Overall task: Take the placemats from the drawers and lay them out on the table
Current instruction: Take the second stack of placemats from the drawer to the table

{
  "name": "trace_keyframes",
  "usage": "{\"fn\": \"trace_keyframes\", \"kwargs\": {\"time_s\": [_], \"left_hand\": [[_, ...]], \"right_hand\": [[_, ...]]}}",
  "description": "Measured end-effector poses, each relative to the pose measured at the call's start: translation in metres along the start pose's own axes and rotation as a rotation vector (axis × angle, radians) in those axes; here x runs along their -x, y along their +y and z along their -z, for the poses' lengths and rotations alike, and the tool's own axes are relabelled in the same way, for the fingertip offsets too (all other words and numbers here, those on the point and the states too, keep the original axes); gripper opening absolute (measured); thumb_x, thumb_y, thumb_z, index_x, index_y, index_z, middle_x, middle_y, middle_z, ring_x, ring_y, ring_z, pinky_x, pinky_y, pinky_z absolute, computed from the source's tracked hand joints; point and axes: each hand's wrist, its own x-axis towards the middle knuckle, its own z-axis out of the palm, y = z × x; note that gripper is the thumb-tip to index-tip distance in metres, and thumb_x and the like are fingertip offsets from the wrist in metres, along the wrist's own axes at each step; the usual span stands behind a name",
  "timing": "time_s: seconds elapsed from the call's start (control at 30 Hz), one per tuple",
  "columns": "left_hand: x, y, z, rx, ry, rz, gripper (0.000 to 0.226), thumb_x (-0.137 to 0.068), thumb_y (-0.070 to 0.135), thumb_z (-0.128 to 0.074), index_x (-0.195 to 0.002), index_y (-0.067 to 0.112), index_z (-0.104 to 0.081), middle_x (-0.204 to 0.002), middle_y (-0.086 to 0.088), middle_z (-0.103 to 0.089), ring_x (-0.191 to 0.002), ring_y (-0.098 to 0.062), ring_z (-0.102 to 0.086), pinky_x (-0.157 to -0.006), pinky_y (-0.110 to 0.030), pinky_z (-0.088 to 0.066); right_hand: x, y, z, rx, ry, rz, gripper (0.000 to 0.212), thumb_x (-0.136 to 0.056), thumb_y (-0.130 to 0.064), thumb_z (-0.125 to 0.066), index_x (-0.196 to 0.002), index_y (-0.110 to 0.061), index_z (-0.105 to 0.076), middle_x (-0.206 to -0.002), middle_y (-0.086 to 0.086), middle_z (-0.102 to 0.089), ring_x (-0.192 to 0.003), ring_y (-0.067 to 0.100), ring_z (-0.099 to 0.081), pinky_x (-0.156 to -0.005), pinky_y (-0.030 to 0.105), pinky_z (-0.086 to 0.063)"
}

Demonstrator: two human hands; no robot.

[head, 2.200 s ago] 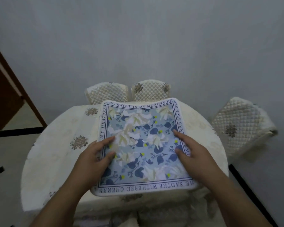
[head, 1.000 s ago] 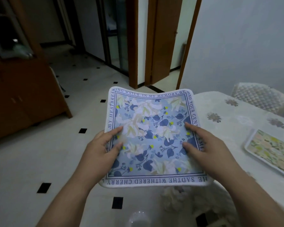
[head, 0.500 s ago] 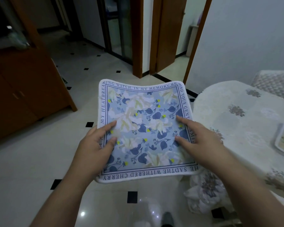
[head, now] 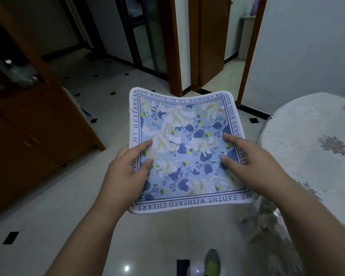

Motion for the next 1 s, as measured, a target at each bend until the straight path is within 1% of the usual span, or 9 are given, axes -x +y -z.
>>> {"fn": "trace_keyframes", "kwargs": {"time_s": [0.2,0.33,0.37,0.47,0.6,0.67,0.77,0.87,1.0], "left_hand": [[-0.086,0.000,-0.038,0.018,-0.008,-0.035,0.044,-0.095,0.019,-0.068,-0.133,0.041,-0.063,-0.115,0.025,-0.055,-0.104,0.024,-0.050,-0.081,0.007,-0.032],[-0.138,-0.008,-0.055,0.049,-0.064,-0.014,0.043,-0.096,0.022,-0.068,-0.133,0.042,-0.063,-0.120,0.018,-0.058,-0.110,0.006,-0.058,-0.083,0.002,-0.039],[-0.151,-0.011,-0.060,0.064,-0.079,-0.013,0.043,-0.096,0.021,-0.068,-0.133,0.042,-0.063,-0.121,0.016,-0.058,-0.110,0.005,-0.058,-0.084,0.002,-0.039],[-0.196,-0.020,-0.073,0.072,-0.114,-0.037,0.044,-0.095,0.020,-0.068,-0.133,0.041,-0.064,-0.120,0.016,-0.058,-0.107,0.010,-0.057,-0.083,0.005,-0.037],[-0.267,-0.032,-0.090,0.086,-0.190,-0.088,0.042,-0.096,0.021,-0.067,-0.133,0.042,-0.064,-0.120,0.012,-0.058,-0.106,0.006,-0.058,-0.083,0.005,-0.037],[-0.305,-0.037,-0.093,0.104,-0.221,-0.116,0.042,-0.097,0.020,-0.066,-0.133,0.041,-0.064,-0.121,0.011,-0.058,-0.107,0.013,-0.057,-0.082,0.006,-0.036],[-0.361,-0.044,-0.096,0.136,-0.280,-0.159,0.042,-0.097,0.018,-0.066,-0.133,0.040,-0.064,-0.121,0.015,-0.058,-0.103,0.027,-0.049,-0.080,0.008,-0.033],[-0.415,-0.049,-0.103,0.167,-0.360,-0.186,0.041,-0.098,0.020,-0.065,-0.132,0.042,-0.064,-0.118,0.023,-0.056,-0.105,0.023,-0.050,-0.078,0.008,-0.034],[-0.465,-0.045,-0.117,0.184,-0.422,-0.237,0.040,-0.098,0.021,-0.064,-0.131,0.044,-0.064,-0.117,0.026,-0.055,-0.106,0.020,-0.052,-0.076,0.006,-0.038]], "right_hand": [[-0.086,0.014,0.016,0.029,0.012,-0.018,0.060,-0.092,-0.034,-0.068,-0.147,-0.037,-0.045,-0.143,-0.006,-0.051,-0.127,0.012,-0.050,-0.095,0.016,-0.031],[-0.130,0.017,0.022,0.047,0.018,-0.070,0.059,-0.092,-0.035,-0.068,-0.147,-0.037,-0.046,-0.143,-0.005,-0.052,-0.125,0.013,-0.052,-0.095,0.018,-0.034],[-0.140,0.018,0.021,0.052,0.021,-0.084,0.059,-0.092,-0.036,-0.068,-0.147,-0.038,-0.045,-0.142,-0.005,-0.052,-0.124,0.013,-0.053,-0.096,0.020,-0.036],[-0.172,0.023,0.017,0.069,0.038,-0.129,0.060,-0.091,-0.040,-0.068,-0.146,-0.041,-0.045,-0.141,-0.006,-0.053,-0.122,0.013,-0.055,-0.100,0.026,-0.042],[-0.217,0.023,0.010,0.058,0.105,-0.201,0.060,-0.091,-0.040,-0.068,-0.146,-0.041,-0.045,-0.140,-0.005,-0.055,-0.119,0.014,-0.058,-0.103,0.033,-0.047],[-0.240,0.019,0.006,0.053,0.144,-0.232,0.060,-0.091,-0.039,-0.068,-0.146,-0.041,-0.045,-0.138,-0.005,-0.055,-0.118,0.014,-0.059,-0.104,0.036,-0.048],[-0.271,0.011,0.001,0.044,0.234,-0.270,0.059,-0.091,-0.035,-0.070,-0.145,-0.042,-0.047,-0.137,-0.006,-0.057,-0.117,0.012,-0.059,-0.102,0.034,-0.049],[-0.300,0.005,-0.008,0.041,0.307,-0.313,0.059,-0.091,-0.034,-0.069,-0.145,-0.043,-0.046,-0.138,-0.009,-0.056,-0.118,0.010,-0.058,-0.102,0.030,-0.048],[-0.326,0.004,-0.013,0.055,0.375,-0.361,0.060,-0.092,-0.031,-0.070,-0.146,-0.041,-0.046,-0.141,-0.008,-0.054,-0.125,0.011,-0.054,-0.101,0.021,-0.039]]}}
